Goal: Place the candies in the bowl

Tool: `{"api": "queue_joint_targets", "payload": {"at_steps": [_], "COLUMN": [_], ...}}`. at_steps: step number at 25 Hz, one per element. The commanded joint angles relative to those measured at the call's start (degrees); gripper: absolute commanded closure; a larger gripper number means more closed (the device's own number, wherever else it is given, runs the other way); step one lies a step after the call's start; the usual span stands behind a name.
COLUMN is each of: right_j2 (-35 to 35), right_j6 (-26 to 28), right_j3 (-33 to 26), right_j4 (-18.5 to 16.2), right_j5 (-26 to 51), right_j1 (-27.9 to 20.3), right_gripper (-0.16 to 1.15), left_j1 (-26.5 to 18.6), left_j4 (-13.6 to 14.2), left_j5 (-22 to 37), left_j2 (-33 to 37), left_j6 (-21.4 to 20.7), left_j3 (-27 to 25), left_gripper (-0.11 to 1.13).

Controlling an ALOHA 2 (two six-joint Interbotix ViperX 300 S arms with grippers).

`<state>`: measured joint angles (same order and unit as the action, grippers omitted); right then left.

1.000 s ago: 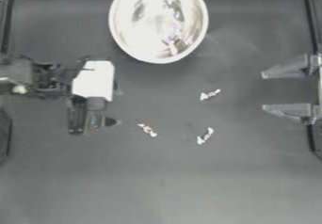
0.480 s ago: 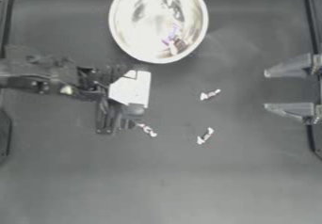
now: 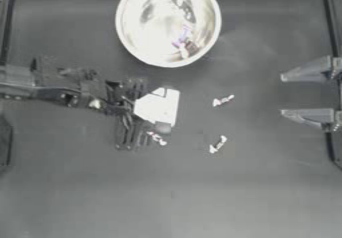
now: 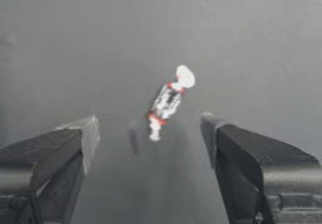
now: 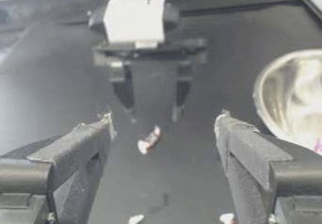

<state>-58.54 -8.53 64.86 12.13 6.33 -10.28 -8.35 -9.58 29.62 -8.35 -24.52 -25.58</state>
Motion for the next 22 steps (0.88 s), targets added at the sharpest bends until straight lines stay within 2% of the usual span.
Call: {"api": "queue_joint_targets", "payload": {"at_steps": [1,18,22], "right_j2": [0.26,0.26,0.26], "right_j6": [0.0,0.0,0.0], "right_j3": [-0.79,-0.88,-0.79], "right_j4": [0.44,0.88,0.88], "right_j5": [-0.62,-0.88,-1.05], "right_j1": [0.09,0.09,0.44], "right_gripper": [0.03,0.03,0.03], "left_j1": [0.44,-0.35,-0.79], "left_j4": [0.09,0.44,0.97], "left_j5": [0.18,0.53,0.62], "left_j2": [0.09,-5.1,-5.8], "left_j6": [-0.35,-1.85,-1.93], "left_j3": [2.11,4.22,4.22], "left_gripper": [0.05,0.06,0.11]}}
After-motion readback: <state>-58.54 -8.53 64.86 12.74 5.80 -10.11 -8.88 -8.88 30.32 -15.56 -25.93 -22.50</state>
